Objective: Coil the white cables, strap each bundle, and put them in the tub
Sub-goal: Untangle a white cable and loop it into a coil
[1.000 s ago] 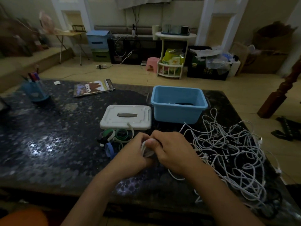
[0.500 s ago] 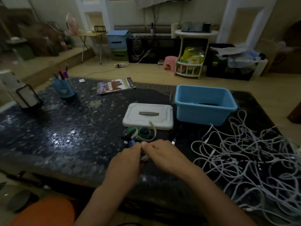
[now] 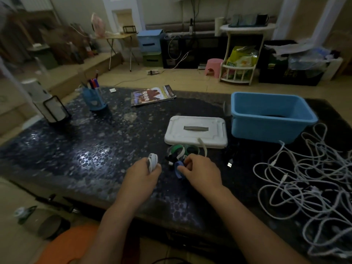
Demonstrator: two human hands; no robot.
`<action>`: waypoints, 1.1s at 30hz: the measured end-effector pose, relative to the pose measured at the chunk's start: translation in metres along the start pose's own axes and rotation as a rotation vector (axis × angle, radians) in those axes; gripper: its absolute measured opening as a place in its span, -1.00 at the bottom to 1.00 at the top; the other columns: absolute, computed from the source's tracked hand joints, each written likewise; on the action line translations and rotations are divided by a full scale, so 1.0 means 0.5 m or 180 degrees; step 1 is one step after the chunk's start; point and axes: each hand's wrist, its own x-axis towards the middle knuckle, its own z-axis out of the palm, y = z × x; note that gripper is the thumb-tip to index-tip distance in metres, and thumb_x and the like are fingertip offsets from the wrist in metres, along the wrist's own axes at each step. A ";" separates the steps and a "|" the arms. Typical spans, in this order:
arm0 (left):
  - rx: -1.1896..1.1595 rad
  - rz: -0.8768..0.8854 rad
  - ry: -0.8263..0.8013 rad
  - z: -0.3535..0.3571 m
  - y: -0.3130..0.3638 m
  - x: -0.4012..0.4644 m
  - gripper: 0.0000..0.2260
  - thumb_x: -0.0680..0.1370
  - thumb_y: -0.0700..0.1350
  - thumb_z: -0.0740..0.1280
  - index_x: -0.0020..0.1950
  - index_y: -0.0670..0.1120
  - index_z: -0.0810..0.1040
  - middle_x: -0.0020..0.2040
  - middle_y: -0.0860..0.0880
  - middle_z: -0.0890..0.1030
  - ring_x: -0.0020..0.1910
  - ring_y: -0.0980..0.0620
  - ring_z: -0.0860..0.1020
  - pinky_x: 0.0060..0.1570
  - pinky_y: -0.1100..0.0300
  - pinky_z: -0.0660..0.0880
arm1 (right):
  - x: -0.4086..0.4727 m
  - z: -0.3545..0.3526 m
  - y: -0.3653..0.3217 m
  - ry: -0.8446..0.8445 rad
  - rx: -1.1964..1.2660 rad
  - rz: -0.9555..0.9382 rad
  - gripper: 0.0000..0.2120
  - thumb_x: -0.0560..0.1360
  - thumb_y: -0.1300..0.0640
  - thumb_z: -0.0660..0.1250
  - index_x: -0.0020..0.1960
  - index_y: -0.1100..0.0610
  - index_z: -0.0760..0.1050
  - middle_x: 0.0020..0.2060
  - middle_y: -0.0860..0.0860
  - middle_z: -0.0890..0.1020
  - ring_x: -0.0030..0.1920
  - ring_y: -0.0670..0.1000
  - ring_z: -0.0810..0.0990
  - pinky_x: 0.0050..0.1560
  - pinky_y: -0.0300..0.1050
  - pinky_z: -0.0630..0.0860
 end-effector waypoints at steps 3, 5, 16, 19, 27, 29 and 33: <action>0.0020 0.0055 -0.0028 0.003 0.002 0.002 -0.65 0.60 -0.04 0.33 -0.34 -0.05 0.32 -0.42 0.00 0.38 -0.44 0.08 0.38 -0.47 0.21 0.15 | 0.004 0.018 -0.004 -0.0083 -0.0098 -0.0070 -0.81 0.53 -0.11 0.40 0.05 -0.04 0.55 -0.09 -0.09 0.61 -0.07 -0.03 0.59 -0.04 -0.05 0.55; 0.0017 0.0015 -0.0011 0.002 0.004 0.004 -0.65 0.60 -0.04 0.33 -0.33 -0.06 0.33 -0.40 0.00 0.39 -0.43 0.09 0.38 -0.48 0.24 0.14 | 0.008 0.025 -0.002 -0.0136 0.0235 -0.0181 -0.84 0.51 -0.06 0.43 0.04 -0.05 0.58 -0.13 -0.11 0.61 -0.11 -0.08 0.59 -0.02 -0.04 0.57; -0.1022 -0.0064 -0.0190 0.003 -0.021 0.016 -0.79 0.57 0.00 0.37 -0.17 -0.10 0.49 -0.44 -0.02 0.42 -0.49 0.00 0.38 -0.43 0.07 0.31 | 0.002 -0.011 -0.004 -0.0643 0.2195 -0.0252 -0.88 0.51 0.09 0.48 0.04 0.00 0.66 -0.12 0.06 0.72 -0.07 0.02 0.70 0.08 0.00 0.64; -0.2040 -0.0357 -0.0581 0.002 0.004 0.010 -0.87 0.62 -0.11 0.33 -0.05 -0.17 0.49 -0.51 0.00 0.30 -0.60 0.07 0.25 -0.53 0.25 0.19 | -0.018 -0.047 -0.008 -0.0796 0.2571 -0.0234 -0.87 0.52 0.18 0.46 0.07 0.10 0.63 -0.05 0.14 0.72 -0.04 0.09 0.71 0.04 -0.05 0.64; -0.2685 -0.0143 -0.1414 0.013 0.126 -0.018 -0.83 0.60 -0.13 0.37 -0.11 -0.13 0.42 -0.44 -0.06 0.27 -0.55 0.03 0.24 -0.53 0.22 0.21 | -0.088 -0.174 0.066 -0.0665 0.2641 -0.0264 -0.80 0.47 0.18 0.48 0.05 0.23 0.60 -0.12 0.14 0.73 -0.12 -0.02 0.69 -0.07 -0.25 0.60; -0.2626 -0.0028 -0.1504 0.035 0.162 -0.026 -0.84 0.60 -0.11 0.37 -0.11 -0.11 0.44 -0.45 -0.04 0.30 -0.53 0.03 0.26 -0.52 0.20 0.22 | -0.108 -0.212 0.093 -0.0655 0.2743 -0.0291 -0.79 0.50 0.22 0.45 0.12 0.23 0.58 -0.12 0.15 0.73 -0.12 0.01 0.71 -0.07 -0.26 0.60; -0.2209 0.0294 -0.1378 0.097 0.235 -0.045 -0.90 0.61 -0.09 0.36 -0.04 -0.09 0.49 -0.48 0.03 0.37 -0.54 0.07 0.30 -0.53 0.20 0.25 | -0.143 -0.272 0.144 -0.0535 0.2793 -0.0267 -0.73 0.57 0.22 0.36 0.26 0.06 0.56 -0.15 0.19 0.64 -0.25 0.02 0.68 -0.14 -0.23 0.61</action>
